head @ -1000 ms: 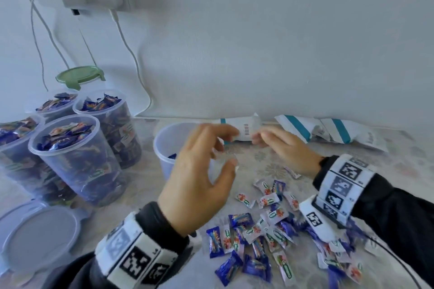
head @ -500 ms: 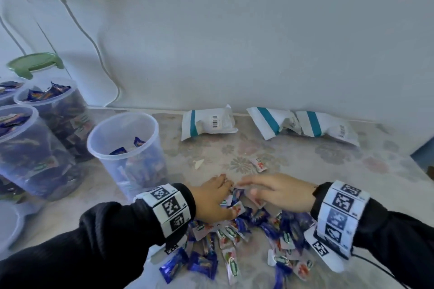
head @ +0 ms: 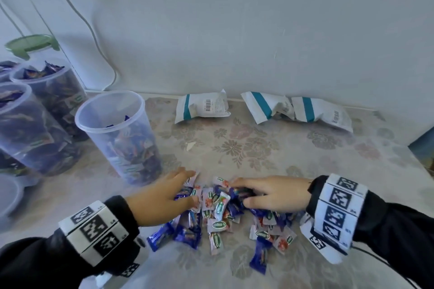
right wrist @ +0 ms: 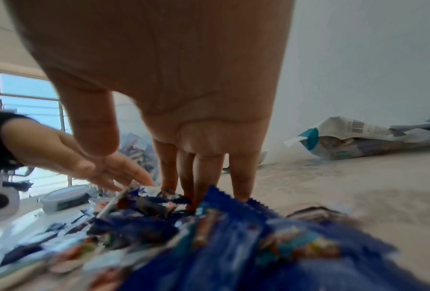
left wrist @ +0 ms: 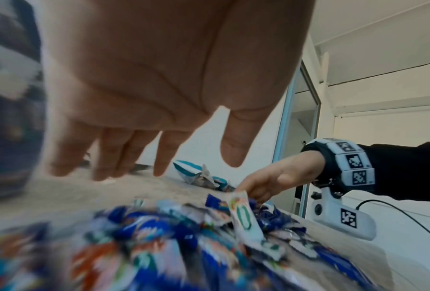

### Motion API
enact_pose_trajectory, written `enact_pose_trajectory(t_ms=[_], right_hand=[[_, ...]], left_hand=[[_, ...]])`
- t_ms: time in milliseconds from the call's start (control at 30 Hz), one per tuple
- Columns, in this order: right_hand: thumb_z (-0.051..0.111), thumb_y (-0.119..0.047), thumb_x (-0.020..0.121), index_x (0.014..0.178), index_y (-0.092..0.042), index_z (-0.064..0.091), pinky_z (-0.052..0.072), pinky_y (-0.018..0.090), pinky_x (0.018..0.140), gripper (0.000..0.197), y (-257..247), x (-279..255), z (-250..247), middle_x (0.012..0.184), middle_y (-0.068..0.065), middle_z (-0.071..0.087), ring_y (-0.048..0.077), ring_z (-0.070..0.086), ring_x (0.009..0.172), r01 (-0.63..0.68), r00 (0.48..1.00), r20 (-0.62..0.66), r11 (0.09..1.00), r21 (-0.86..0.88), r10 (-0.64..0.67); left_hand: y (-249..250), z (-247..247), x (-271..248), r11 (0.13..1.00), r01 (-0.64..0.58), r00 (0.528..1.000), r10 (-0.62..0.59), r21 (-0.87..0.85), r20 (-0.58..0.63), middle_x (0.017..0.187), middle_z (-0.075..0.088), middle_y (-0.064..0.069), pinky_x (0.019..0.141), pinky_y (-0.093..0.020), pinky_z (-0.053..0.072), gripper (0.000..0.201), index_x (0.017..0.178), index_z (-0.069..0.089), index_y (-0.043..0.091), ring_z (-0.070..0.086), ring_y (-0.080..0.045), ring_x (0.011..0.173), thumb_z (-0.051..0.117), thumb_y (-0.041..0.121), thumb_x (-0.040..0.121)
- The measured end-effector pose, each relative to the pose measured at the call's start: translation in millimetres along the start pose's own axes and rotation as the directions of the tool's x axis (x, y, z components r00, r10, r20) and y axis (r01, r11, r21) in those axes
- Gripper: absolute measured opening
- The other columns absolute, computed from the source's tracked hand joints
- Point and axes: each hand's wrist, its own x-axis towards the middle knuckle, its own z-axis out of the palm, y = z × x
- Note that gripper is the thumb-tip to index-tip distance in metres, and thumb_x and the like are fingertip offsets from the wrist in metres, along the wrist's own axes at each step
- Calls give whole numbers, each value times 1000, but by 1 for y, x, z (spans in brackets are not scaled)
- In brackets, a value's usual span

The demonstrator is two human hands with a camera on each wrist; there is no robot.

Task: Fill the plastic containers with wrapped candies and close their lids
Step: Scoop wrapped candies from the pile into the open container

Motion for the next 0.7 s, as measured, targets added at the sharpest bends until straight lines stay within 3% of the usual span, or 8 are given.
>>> enact_pose_trajectory(t_ms=[100, 167, 267, 333, 433, 600, 700], right_hand=[[40, -40, 99, 145, -40, 23, 28, 21, 107, 49, -2, -26, 14, 149, -15, 34, 2, 34, 133, 18, 999, -46, 994, 108, -13], [39, -39, 99, 146, -38, 21, 18, 18, 111, 50, 4, -37, 22, 154, -16, 20, -5, 18, 136, 10, 988, -152, 988, 155, 14], [37, -44, 98, 150, -35, 7, 3, 27, 116, 60, 19, -43, 32, 159, -5, -7, 6, -7, 144, -136, 943, -270, 966, 221, 195], [34, -48, 98, 151, -29, 0, 1, 32, 117, 66, 25, -43, 38, 159, 1, -11, 14, -12, 145, -253, 916, -248, 935, 249, 314], [31, -47, 99, 151, -21, -3, -1, 29, 115, 68, 17, -44, 50, 159, 1, -12, 15, -13, 145, -280, 923, -196, 929, 243, 330], [32, -45, 99, 151, -26, 2, 2, 21, 112, 63, -8, -54, 72, 158, -9, -8, 6, -7, 144, -172, 950, -195, 932, 318, 242], [31, -47, 99, 150, -34, 6, -5, 30, 116, 59, -19, -64, 90, 159, -8, -8, 5, -10, 144, -152, 934, -263, 935, 321, 243]], left_hand=[[-12, 13, -13, 989, 144, 983, -148, 44, 106, 156, -19, -6, 117, -34, 10, 87, 147, -16, 23, -4, -23, 145, 42, 55, 91], [-15, 24, -21, 976, 208, 962, -215, 55, 167, 153, -28, -11, 118, -40, 7, 95, 145, -24, 20, -13, -28, 144, 43, 58, 89], [-12, 37, -27, 977, 191, 965, -205, 98, 161, 151, -30, -12, 116, -41, -1, 99, 144, -25, 10, -25, -27, 141, 43, 58, 90], [-5, 39, -31, 986, 151, 968, -161, 65, 192, 150, -33, -10, 115, -34, -3, 98, 143, -26, 7, -28, -25, 139, 42, 54, 92], [6, 41, -37, 995, 98, 970, -97, 7, 225, 150, -33, -8, 115, -31, -3, 94, 143, -26, 8, -28, -23, 139, 41, 53, 93], [9, 54, -46, 991, 84, 989, -70, -103, 132, 151, -30, -9, 115, -29, -2, 93, 144, -23, 6, -24, -22, 141, 43, 49, 94], [4, 68, -51, 970, 84, 995, -92, -230, -24, 152, -29, -9, 115, -29, -1, 101, 143, -25, 5, -21, -22, 142, 50, 49, 90]])
